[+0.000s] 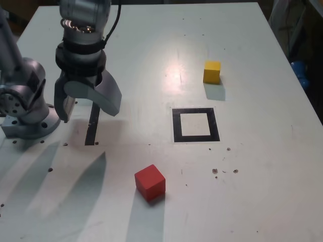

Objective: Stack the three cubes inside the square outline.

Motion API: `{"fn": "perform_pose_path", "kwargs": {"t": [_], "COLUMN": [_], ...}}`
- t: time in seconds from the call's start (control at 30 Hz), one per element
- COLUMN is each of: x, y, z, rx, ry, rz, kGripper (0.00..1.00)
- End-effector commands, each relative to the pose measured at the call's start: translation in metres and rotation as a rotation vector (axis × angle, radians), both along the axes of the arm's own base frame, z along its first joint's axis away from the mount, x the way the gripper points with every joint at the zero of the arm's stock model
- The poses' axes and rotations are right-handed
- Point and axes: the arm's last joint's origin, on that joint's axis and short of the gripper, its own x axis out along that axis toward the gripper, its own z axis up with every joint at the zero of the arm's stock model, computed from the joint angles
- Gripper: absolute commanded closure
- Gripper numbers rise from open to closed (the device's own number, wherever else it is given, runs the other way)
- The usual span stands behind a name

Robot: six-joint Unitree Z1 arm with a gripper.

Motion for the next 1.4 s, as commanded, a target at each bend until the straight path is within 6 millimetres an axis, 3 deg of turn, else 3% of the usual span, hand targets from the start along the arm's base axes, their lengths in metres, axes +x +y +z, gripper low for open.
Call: {"fn": "perform_pose_path", "kwargs": {"t": [0.0,0.77,1.03,1.37], "x": [-0.001,0.006,0.017,0.038], "y": [0.0,-0.007,-0.032,-0.088], "z": [0.001,0.008,0.016,0.041], "rx": [-0.001,-0.008,-0.012,0.006], "ry": [-0.002,-0.007,-0.013,-0.081], "rz": [0.003,-0.06,-0.202,-0.451], "kGripper": [0.01,0.01,0.01,0.01]}}
